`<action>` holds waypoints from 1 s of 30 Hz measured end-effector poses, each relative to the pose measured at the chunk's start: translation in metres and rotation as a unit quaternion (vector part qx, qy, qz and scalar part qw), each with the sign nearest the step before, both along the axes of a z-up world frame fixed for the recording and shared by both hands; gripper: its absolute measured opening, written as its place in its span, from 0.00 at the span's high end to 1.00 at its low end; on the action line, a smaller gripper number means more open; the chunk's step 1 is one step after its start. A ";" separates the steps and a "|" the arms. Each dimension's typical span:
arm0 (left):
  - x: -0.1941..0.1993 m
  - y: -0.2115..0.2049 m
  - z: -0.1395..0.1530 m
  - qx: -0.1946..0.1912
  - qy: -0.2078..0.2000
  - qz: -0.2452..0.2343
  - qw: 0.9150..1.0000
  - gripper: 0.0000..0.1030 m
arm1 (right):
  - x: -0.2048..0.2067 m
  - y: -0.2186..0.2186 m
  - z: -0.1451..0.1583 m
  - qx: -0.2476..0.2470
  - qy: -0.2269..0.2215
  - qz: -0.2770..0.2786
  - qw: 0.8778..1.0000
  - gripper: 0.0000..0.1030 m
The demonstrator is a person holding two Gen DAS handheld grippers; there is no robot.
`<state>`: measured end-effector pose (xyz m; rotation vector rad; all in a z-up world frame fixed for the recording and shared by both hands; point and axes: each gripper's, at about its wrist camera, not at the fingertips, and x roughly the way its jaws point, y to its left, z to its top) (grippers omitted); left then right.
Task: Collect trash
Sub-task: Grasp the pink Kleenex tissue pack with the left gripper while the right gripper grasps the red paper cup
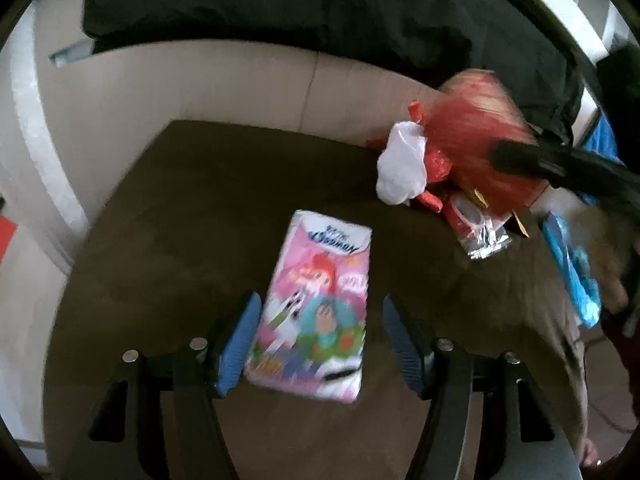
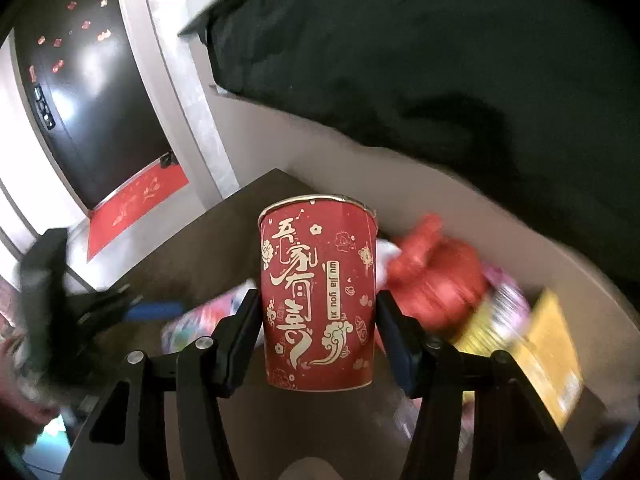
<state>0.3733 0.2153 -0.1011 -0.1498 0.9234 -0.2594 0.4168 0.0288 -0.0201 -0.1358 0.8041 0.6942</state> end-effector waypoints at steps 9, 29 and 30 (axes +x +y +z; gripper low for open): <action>0.027 -0.025 -0.015 0.082 0.020 0.032 0.996 0.34 | -0.057 -0.097 0.008 0.012 0.000 -0.085 0.996 0.47; -0.049 -0.088 0.071 0.023 -0.069 0.074 0.995 0.49 | -0.123 -0.176 -0.005 0.052 -0.021 -0.133 0.990 0.47; -0.057 -0.097 0.080 0.018 -0.083 0.071 0.994 0.49 | -0.127 -0.178 -0.003 0.054 -0.027 -0.135 0.989 0.47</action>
